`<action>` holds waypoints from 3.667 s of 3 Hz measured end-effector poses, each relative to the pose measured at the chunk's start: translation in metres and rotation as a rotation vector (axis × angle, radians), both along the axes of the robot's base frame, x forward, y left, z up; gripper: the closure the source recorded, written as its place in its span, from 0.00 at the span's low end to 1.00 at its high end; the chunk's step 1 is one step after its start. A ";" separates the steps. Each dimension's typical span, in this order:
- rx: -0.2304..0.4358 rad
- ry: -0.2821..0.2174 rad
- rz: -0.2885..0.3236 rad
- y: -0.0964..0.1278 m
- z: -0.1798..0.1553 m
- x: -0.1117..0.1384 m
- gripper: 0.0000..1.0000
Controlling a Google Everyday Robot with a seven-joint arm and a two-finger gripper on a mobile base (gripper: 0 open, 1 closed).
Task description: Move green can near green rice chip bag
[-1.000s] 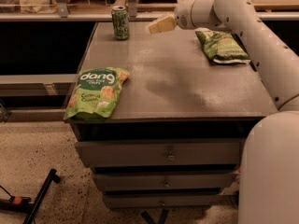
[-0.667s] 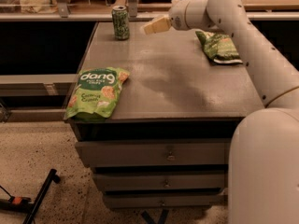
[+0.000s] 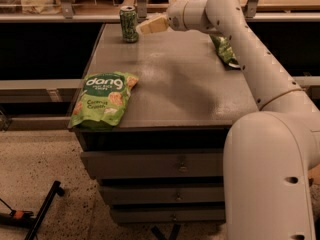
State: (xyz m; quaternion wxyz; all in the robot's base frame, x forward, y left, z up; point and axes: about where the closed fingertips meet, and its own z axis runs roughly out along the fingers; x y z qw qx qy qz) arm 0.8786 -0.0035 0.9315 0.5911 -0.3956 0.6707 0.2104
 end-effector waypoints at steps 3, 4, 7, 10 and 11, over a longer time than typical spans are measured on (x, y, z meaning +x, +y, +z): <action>-0.025 0.038 0.050 0.070 -0.028 0.024 0.00; -0.039 0.044 0.048 0.077 -0.034 0.028 0.00; -0.073 0.056 0.030 0.091 -0.051 0.043 0.00; -0.077 0.074 0.000 0.089 -0.060 0.054 0.40; -0.072 0.080 -0.005 0.088 -0.061 0.056 0.63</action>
Offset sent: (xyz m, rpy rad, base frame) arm 0.0143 0.0408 -0.0135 0.0007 0.0314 0.0429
